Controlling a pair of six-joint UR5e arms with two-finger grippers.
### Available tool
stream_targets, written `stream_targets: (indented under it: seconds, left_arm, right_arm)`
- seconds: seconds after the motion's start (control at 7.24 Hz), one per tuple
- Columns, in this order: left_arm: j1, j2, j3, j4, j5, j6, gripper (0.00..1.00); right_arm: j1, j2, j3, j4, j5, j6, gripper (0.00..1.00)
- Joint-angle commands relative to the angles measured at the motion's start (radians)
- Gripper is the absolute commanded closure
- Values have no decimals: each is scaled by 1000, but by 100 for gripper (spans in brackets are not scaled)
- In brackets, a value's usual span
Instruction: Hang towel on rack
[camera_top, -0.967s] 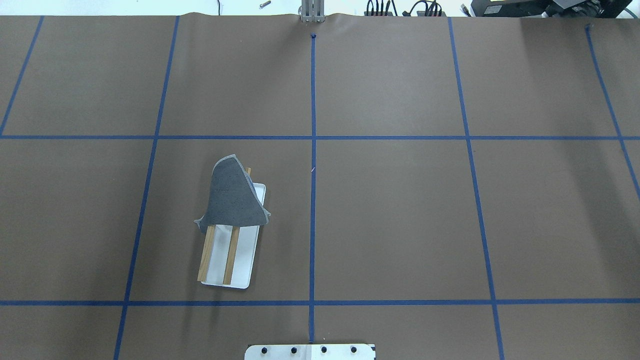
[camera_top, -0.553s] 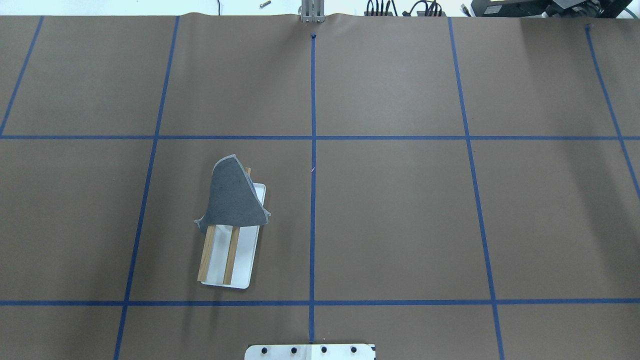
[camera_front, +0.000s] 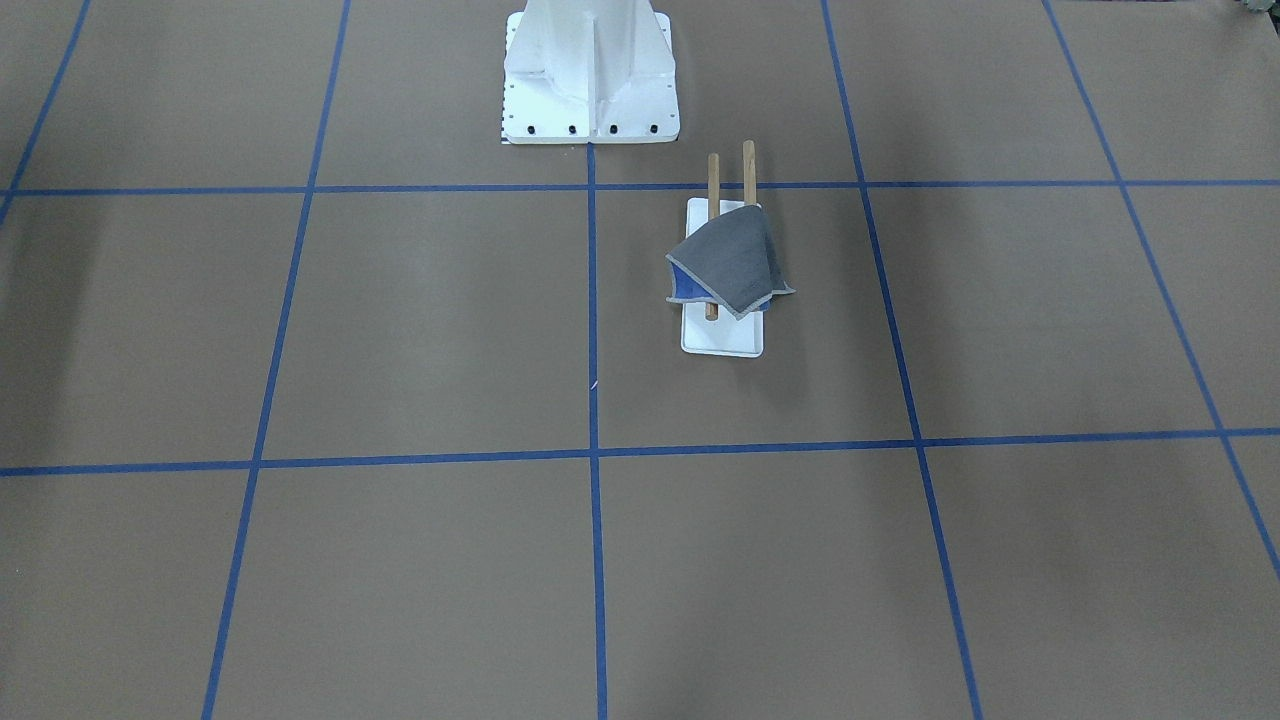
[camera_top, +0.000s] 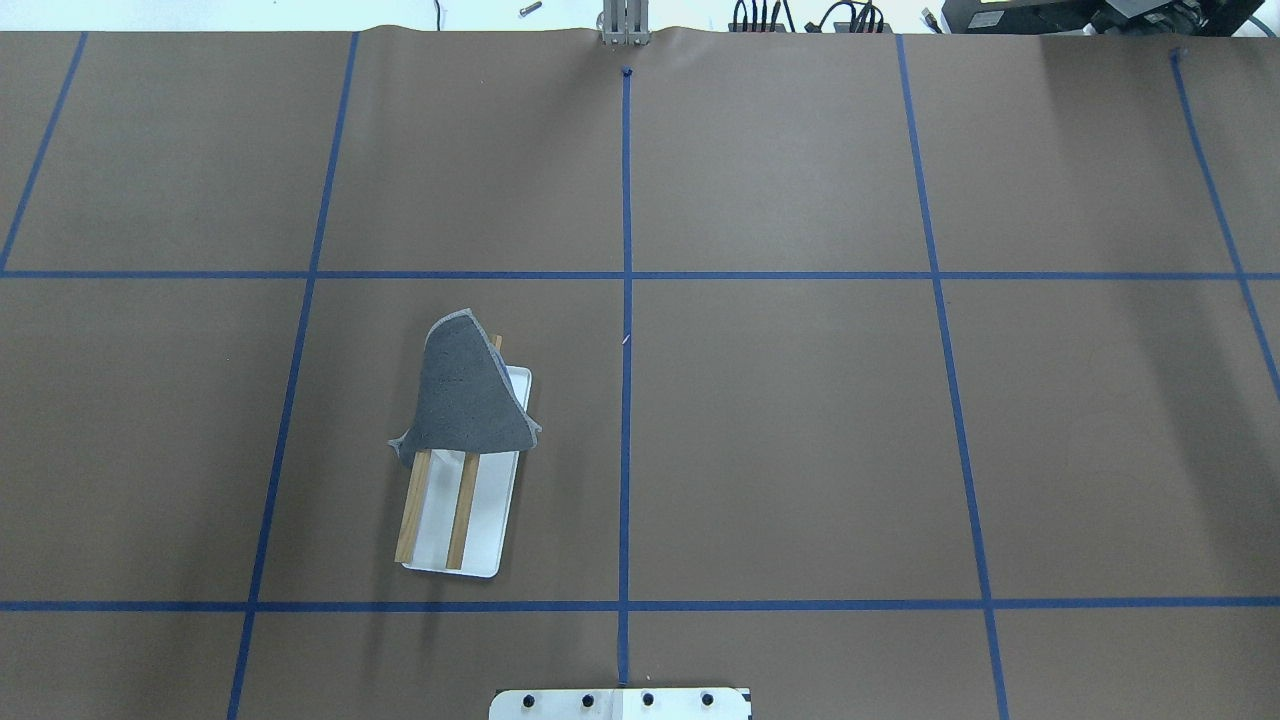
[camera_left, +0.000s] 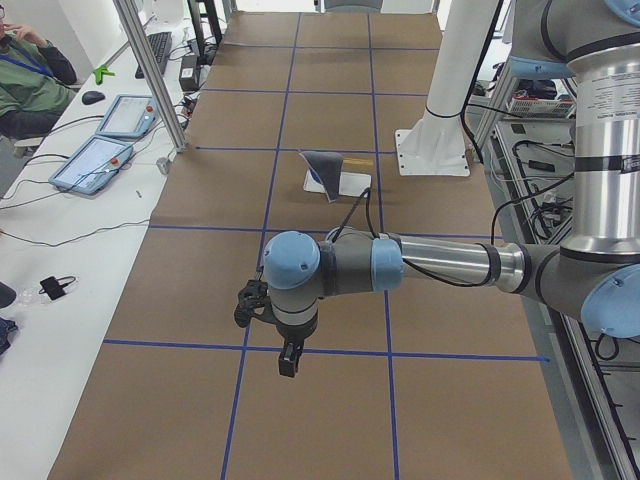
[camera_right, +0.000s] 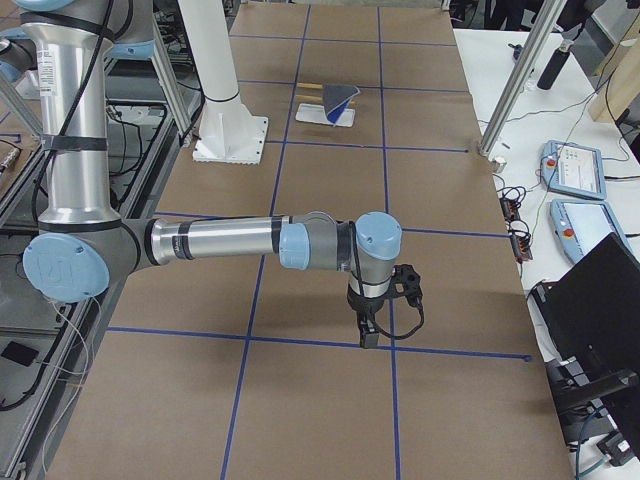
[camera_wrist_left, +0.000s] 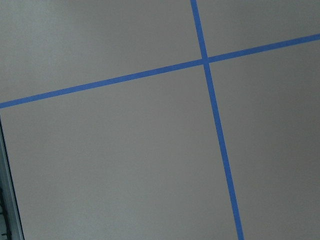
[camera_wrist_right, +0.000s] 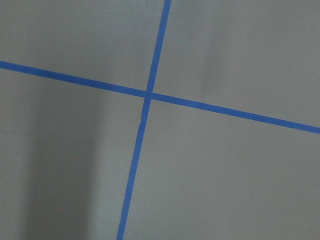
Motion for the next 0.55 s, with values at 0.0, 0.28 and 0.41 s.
stream_targets:
  seconds: [0.0, 0.28, 0.41]
  left_arm:
    - [5, 0, 9, -2, 0, -4, 1]
    - [12, 0, 19, -2, -3, -7, 1]
    - [20, 0, 19, -2, -3, -7, 1]
  right_arm:
    - [0, -8, 1, 1, 0, 0, 0]
    - [0, -11, 1, 1, 0, 0, 0]
    - [0, -11, 1, 1, 0, -2, 0]
